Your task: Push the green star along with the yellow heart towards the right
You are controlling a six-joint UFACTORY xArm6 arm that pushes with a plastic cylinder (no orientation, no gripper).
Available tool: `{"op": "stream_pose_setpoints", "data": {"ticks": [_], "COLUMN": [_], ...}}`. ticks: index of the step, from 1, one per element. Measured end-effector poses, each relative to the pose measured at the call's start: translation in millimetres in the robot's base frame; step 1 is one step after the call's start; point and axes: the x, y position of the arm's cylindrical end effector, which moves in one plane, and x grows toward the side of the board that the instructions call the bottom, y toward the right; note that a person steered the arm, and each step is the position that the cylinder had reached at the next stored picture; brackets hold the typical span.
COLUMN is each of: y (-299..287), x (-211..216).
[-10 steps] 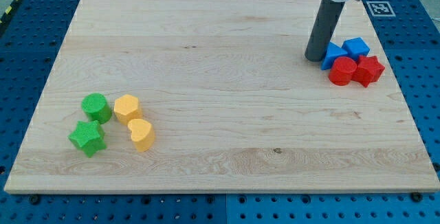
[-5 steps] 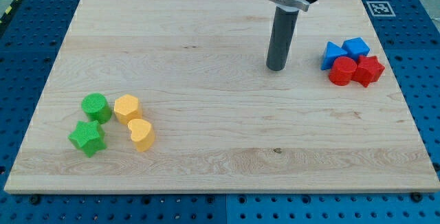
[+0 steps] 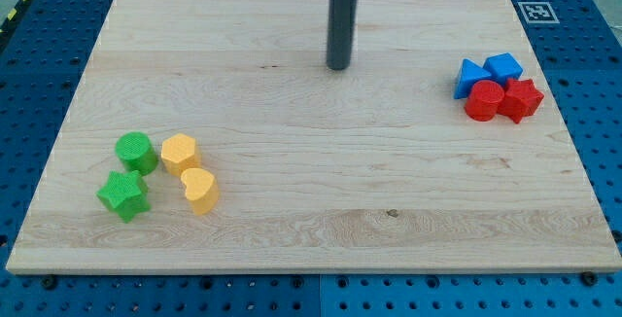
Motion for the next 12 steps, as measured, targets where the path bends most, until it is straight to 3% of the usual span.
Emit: {"op": "stream_pose_setpoints", "data": {"ticks": [1, 5, 8, 12], "y": [-37.8, -48.6, -212.3, -266.5], "x": [-5.5, -5.5, -13.9, 190.3]}}
